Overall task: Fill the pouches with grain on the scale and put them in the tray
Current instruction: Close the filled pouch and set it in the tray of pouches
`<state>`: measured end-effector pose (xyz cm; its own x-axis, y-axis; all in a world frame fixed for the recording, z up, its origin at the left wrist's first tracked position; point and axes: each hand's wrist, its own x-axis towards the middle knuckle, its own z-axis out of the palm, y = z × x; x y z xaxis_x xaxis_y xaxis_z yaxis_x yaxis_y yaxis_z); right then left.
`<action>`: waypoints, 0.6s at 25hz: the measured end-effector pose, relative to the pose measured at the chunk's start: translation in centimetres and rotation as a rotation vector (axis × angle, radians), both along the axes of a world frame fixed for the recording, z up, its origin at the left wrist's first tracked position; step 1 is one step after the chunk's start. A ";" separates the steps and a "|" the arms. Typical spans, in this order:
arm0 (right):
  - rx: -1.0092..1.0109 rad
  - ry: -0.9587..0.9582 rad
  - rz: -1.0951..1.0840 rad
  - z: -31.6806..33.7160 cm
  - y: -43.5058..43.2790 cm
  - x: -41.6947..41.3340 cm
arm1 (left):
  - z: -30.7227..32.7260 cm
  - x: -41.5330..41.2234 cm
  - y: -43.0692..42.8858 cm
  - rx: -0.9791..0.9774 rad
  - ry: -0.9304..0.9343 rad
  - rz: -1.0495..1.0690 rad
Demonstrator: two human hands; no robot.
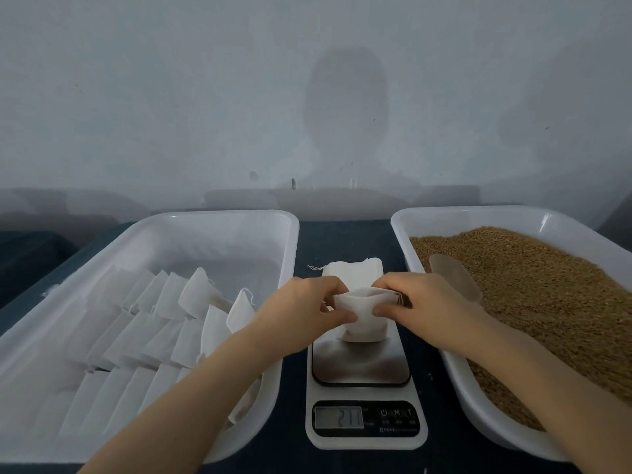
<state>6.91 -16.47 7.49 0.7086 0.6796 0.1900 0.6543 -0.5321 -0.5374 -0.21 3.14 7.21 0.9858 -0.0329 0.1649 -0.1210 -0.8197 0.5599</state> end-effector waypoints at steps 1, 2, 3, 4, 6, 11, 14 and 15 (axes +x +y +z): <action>0.001 -0.002 0.007 0.0 0.1 0.0 | 0.1 0.0 0.0 0.004 -0.002 0.013; 0.003 -0.004 0.009 0.0 0.2 -0.1 | 0.1 0.1 0.0 -0.004 -0.007 0.029; 0.006 -0.007 0.008 0.0 0.3 -0.2 | 0.2 0.2 0.0 -0.014 -0.014 0.047; 0.009 -0.008 0.001 0.0 0.4 -0.2 | 0.2 0.2 0.0 -0.025 -0.022 0.062; 0.010 0.003 -0.020 0.0 0.5 -0.3 | 0.2 0.3 0.0 -0.044 -0.036 0.085; 0.022 0.042 -0.029 -0.2 0.6 -0.4 | 0.0 0.1 -0.1 0.038 0.016 0.048; 0.068 0.059 -0.022 0.1 0.7 -0.6 | 0.0 0.2 -0.1 0.067 0.014 0.049; 0.076 0.071 -0.021 0.2 0.7 -0.6 | 0.1 0.2 -0.1 0.040 -0.008 0.054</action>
<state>6.30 -15.78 7.67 0.7360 0.6501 0.1891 0.6023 -0.5010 -0.6216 -0.02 3.02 7.27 0.9849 0.0133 0.1727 -0.0808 -0.8466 0.5260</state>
